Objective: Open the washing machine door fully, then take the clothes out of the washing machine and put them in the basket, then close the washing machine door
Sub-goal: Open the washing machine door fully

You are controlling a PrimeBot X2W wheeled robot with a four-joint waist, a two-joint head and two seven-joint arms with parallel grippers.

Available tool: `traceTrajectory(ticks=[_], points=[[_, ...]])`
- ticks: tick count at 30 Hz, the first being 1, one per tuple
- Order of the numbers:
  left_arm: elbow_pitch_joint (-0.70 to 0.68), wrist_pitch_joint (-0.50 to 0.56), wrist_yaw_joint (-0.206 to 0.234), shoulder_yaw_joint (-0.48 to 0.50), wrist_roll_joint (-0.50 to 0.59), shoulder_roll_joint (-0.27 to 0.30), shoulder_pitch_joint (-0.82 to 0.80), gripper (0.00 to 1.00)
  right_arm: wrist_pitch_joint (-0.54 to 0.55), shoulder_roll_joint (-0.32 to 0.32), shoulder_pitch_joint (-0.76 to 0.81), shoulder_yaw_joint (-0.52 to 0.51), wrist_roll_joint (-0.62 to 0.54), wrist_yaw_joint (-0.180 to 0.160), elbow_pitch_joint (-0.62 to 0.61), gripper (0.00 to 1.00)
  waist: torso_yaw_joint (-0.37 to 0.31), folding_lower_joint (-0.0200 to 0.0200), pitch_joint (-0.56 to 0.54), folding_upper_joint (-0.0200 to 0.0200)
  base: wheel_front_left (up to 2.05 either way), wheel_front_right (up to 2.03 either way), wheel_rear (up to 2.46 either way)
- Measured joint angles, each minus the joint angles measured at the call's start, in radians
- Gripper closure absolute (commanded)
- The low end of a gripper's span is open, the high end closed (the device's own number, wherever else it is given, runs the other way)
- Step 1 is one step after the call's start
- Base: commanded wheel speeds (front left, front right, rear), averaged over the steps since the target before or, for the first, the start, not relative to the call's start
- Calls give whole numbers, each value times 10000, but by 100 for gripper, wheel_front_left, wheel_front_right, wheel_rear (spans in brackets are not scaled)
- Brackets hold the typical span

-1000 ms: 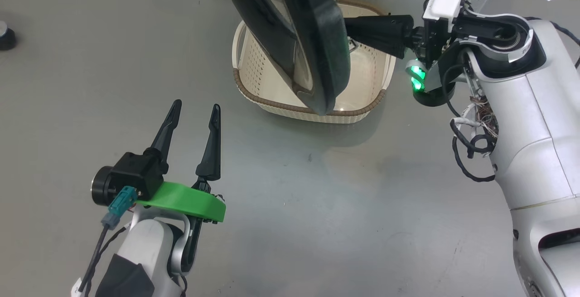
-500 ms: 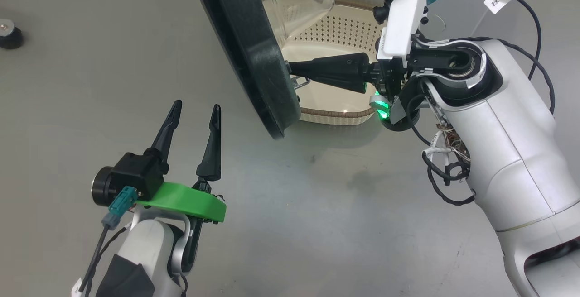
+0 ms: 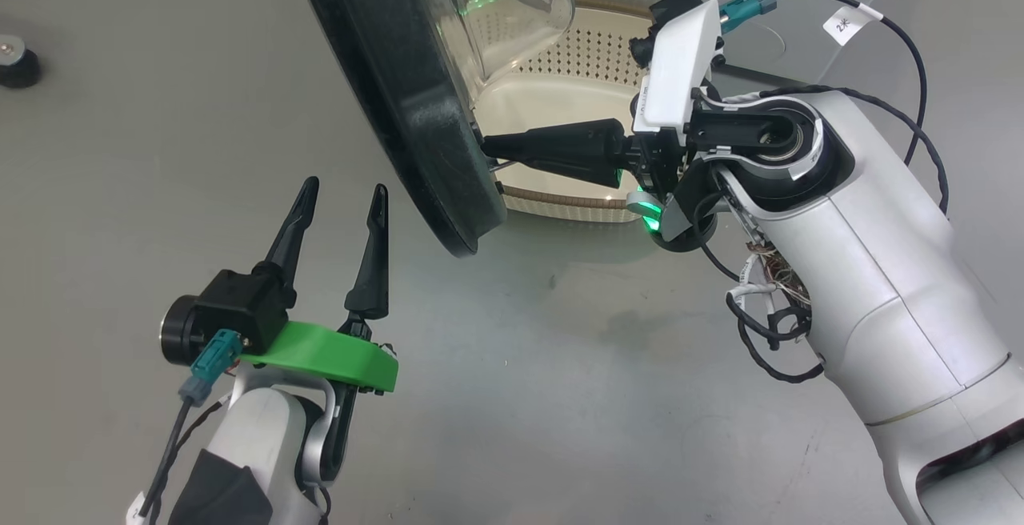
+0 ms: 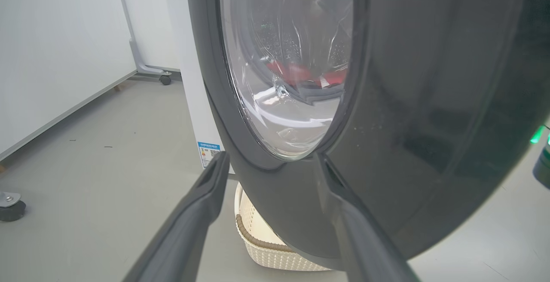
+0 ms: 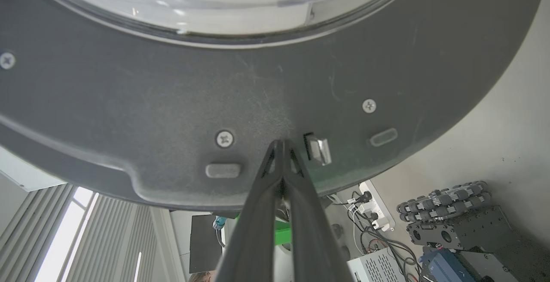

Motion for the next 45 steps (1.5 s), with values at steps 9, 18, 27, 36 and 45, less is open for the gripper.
traceTrajectory(ticks=[9, 18, 27, 36, 45], points=[[44, 0, 12, 199, 8, 0, 28, 0, -782, 25, 15, -71, -380, 0, -23, 100, -179, 0, -303, 0, 0, 0, 0], [157, 0, 12, 604, 274, 0, 250, 0, -2435, -1141, 489, 197, -2696, 1062, -261, 100, -538, 0, -893, 0, 0, 0, 0], [318, 0, 10, 1179, 652, 6, 635, 0, -5296, -2755, 1529, 865, -6188, 2213, -593, 100, -1064, 0, -1661, 0, 0, 0, 0], [328, 0, 2, 1695, 805, 54, 1092, 0, -8379, -3076, 2745, 1179, -8527, 2188, -874, 100, -1762, 0, -2327, 0, 0, 0, 0], [207, 0, -4, 2042, 890, 58, 1497, 0, -10439, -2851, 3893, 1162, -9407, 1379, -1095, 100, -2393, 0, -2812, 0, 0, 0, 0]])
